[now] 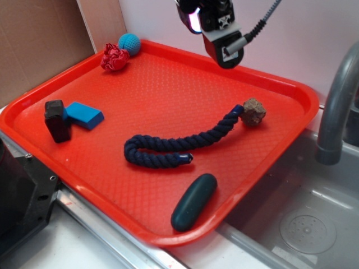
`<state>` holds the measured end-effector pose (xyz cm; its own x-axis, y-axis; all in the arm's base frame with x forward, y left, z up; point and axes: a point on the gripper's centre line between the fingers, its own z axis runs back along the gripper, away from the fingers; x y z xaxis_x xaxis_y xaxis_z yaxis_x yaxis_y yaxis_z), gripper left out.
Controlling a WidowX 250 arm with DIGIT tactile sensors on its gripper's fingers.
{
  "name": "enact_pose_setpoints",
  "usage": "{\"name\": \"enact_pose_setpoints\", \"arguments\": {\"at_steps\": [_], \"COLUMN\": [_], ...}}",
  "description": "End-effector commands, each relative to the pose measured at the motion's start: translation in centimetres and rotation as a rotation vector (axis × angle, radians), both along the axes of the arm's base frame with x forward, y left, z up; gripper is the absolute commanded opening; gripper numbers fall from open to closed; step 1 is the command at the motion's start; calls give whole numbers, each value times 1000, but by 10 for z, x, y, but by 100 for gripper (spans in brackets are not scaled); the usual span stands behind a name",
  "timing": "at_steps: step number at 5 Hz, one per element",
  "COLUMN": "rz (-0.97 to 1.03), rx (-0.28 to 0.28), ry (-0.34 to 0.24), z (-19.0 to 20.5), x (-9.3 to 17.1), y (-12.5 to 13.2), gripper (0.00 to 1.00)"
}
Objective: Grab the rock.
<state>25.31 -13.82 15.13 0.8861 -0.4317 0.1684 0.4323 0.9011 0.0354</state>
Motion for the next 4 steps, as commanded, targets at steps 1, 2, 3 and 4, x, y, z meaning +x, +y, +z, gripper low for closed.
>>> {"name": "enact_pose_setpoints", "arguments": {"at_steps": [1,2,3,4], "rz": [87,121,112,178], "rx": [-77,-51,18,69], "ry": [-23,1,57,79], "z": [-19,-49,-79,-94], "x": [25,44,54,60], "y": [-14,-22,-30,-22], "gripper": [100,100,100,100]}}
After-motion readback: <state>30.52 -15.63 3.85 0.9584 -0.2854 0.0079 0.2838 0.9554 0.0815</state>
